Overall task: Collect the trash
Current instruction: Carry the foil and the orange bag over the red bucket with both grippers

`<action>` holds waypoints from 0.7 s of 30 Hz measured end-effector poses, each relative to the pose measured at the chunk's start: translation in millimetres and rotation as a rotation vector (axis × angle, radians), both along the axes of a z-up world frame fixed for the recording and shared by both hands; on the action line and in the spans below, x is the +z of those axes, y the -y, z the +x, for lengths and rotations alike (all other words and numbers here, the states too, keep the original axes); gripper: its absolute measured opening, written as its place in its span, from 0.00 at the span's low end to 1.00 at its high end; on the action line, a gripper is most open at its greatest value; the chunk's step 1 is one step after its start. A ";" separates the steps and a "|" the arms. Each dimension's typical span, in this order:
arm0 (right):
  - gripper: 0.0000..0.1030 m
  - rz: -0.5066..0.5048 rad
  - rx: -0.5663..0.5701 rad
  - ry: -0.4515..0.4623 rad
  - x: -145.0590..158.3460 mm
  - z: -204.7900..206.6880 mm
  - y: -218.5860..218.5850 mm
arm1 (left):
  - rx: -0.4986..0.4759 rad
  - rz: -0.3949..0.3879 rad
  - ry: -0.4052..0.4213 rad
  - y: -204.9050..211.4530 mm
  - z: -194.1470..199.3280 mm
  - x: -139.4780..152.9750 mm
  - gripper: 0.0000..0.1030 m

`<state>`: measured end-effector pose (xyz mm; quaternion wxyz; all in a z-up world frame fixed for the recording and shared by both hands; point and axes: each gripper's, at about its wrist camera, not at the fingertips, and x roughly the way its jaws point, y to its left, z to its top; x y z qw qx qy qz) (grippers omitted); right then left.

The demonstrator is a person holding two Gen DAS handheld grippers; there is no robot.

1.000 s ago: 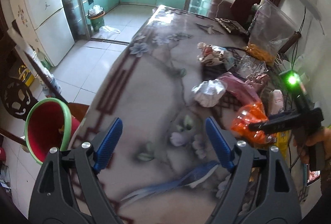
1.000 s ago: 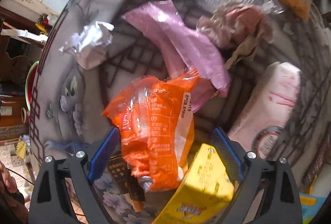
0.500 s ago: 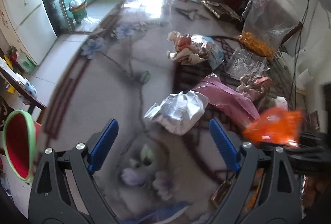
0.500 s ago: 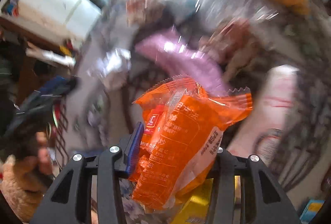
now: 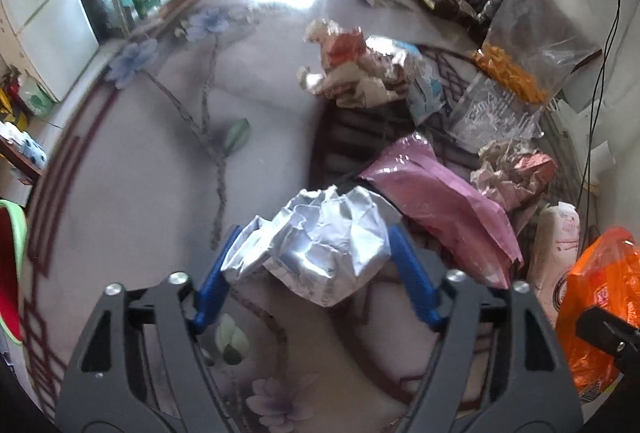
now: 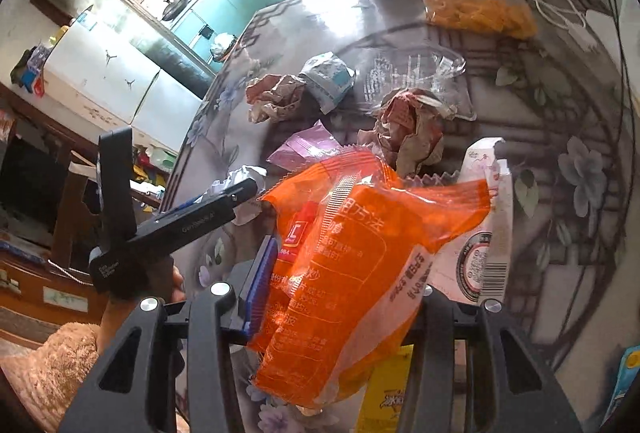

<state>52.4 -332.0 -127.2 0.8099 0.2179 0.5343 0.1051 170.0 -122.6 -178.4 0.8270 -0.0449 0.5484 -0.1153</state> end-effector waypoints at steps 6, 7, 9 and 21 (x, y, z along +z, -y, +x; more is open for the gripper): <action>0.43 0.009 -0.015 0.015 4.7 -3.1 -5.7 | -0.024 0.020 0.039 1.7 -7.0 8.4 0.57; 0.43 0.005 -0.018 0.026 8.6 -4.6 -7.4 | -0.023 0.022 0.053 -0.3 -9.9 13.1 0.57; 0.43 -0.005 -0.023 0.051 17.6 -8.2 -11.3 | -0.024 0.018 0.092 -5.4 -18.3 28.5 0.57; 0.43 -0.053 -0.025 0.180 64.1 -33.7 -43.5 | -0.027 0.021 0.246 -40.3 -85.3 109.3 0.58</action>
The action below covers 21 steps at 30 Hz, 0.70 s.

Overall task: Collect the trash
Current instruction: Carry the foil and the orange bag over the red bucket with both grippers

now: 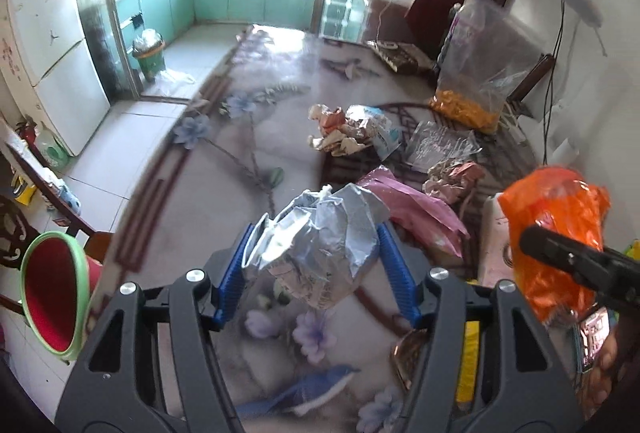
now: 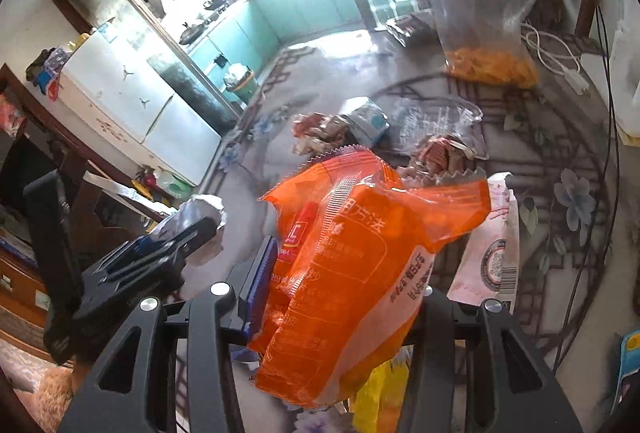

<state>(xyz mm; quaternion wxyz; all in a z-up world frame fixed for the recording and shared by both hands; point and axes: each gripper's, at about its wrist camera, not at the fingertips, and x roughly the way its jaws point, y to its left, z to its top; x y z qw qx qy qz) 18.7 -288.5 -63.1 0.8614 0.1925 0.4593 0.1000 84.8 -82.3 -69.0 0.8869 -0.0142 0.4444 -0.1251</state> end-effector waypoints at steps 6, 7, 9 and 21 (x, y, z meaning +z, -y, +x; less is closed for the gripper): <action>0.43 -0.040 0.024 0.054 20.8 -13.6 -23.5 | 0.044 -0.029 0.036 -32.8 -26.7 20.1 0.58; 0.43 -0.045 0.029 0.061 23.0 -14.6 -27.3 | 0.054 -0.034 0.040 -39.3 -30.9 23.1 0.58; 0.43 -0.050 0.041 0.074 27.6 -17.2 -34.8 | 0.068 -0.040 0.046 -47.3 -36.1 26.1 0.58; 0.43 -0.095 0.108 0.117 42.0 -26.1 -88.4 | 0.159 -0.051 0.077 -106.8 -61.1 35.8 0.58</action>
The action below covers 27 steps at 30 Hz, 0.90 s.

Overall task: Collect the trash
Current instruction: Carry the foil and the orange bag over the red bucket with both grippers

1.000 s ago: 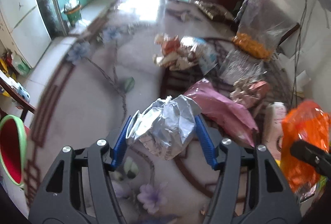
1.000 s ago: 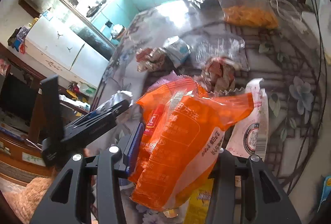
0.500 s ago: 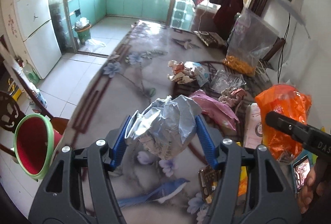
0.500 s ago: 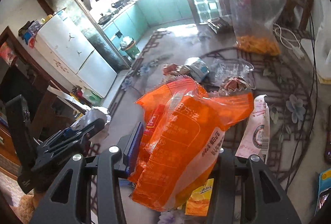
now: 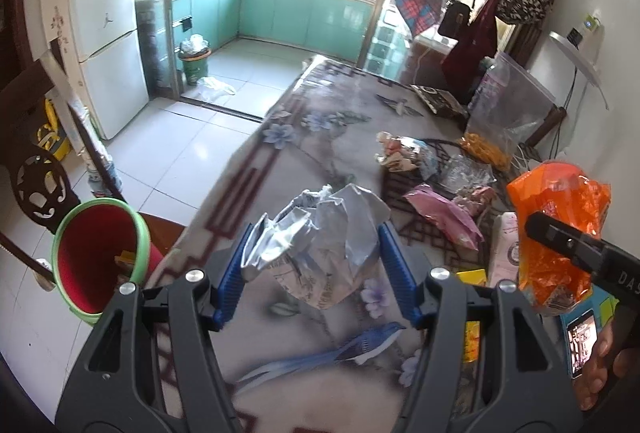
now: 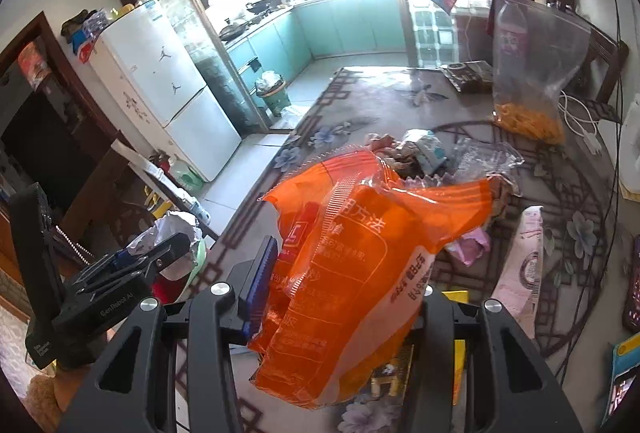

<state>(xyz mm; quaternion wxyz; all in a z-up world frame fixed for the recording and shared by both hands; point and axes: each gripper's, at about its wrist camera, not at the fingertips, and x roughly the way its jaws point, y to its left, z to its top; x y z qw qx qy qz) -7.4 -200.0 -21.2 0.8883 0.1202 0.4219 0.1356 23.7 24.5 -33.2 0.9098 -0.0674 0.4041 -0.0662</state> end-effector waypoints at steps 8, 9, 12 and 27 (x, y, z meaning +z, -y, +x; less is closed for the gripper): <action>0.44 -0.021 0.031 0.001 2.8 4.7 -46.7 | 0.041 -0.010 0.004 -49.3 -4.5 0.2 0.59; 0.44 -0.022 0.034 0.000 2.8 5.1 -51.1 | 0.046 -0.012 0.002 -55.4 -4.1 -0.5 0.59; 0.44 -0.029 0.042 -0.008 0.6 7.1 -69.4 | 0.062 -0.016 -0.005 -75.2 -3.1 -2.4 0.59; 0.44 -0.060 0.117 -0.063 -15.1 29.6 -177.6 | 0.159 -0.025 -0.065 -188.5 6.8 -26.6 0.60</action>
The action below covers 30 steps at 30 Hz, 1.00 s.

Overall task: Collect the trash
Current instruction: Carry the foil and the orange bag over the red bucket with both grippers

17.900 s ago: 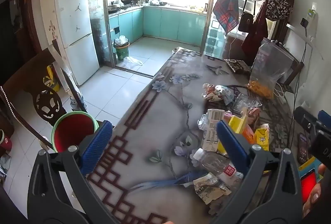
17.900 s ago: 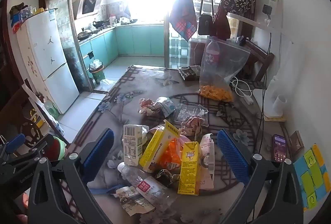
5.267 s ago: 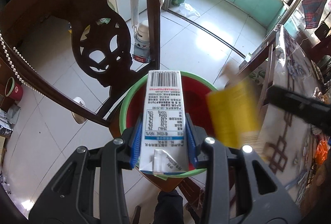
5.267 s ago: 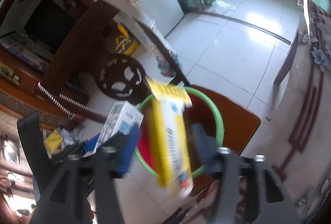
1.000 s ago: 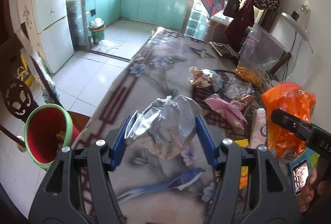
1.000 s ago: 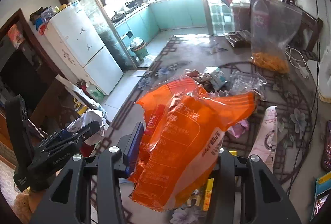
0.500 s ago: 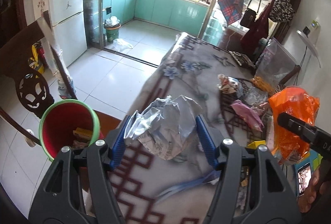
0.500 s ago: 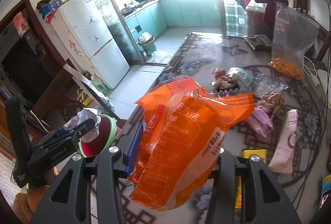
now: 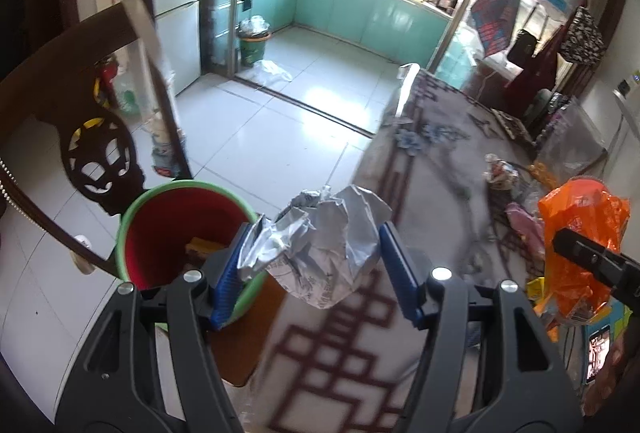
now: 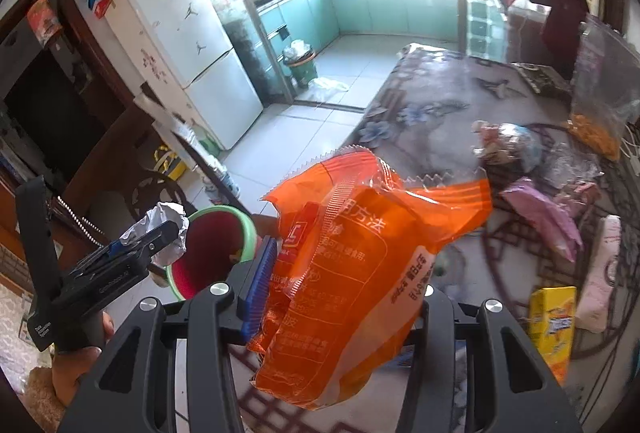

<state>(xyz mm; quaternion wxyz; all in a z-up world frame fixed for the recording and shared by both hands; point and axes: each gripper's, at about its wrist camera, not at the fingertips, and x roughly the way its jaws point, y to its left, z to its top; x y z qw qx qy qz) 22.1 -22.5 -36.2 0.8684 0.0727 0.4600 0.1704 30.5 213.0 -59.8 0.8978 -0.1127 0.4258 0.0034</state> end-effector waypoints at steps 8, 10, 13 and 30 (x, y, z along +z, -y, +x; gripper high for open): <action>0.44 0.002 0.097 -0.038 -18.3 24.9 -79.5 | 0.073 0.013 -0.036 -63.9 7.4 -14.5 0.60; 0.44 0.002 0.125 -0.051 -24.3 31.9 -97.3 | 0.097 0.025 -0.045 -81.1 9.6 -19.6 0.60; 0.44 0.005 0.183 -0.085 -37.3 45.7 -129.6 | 0.129 0.026 -0.066 -101.9 12.8 -29.4 0.60; 0.48 0.021 0.328 -0.263 -94.8 87.1 -227.0 | 0.237 0.010 -0.222 -164.9 31.9 -90.6 0.60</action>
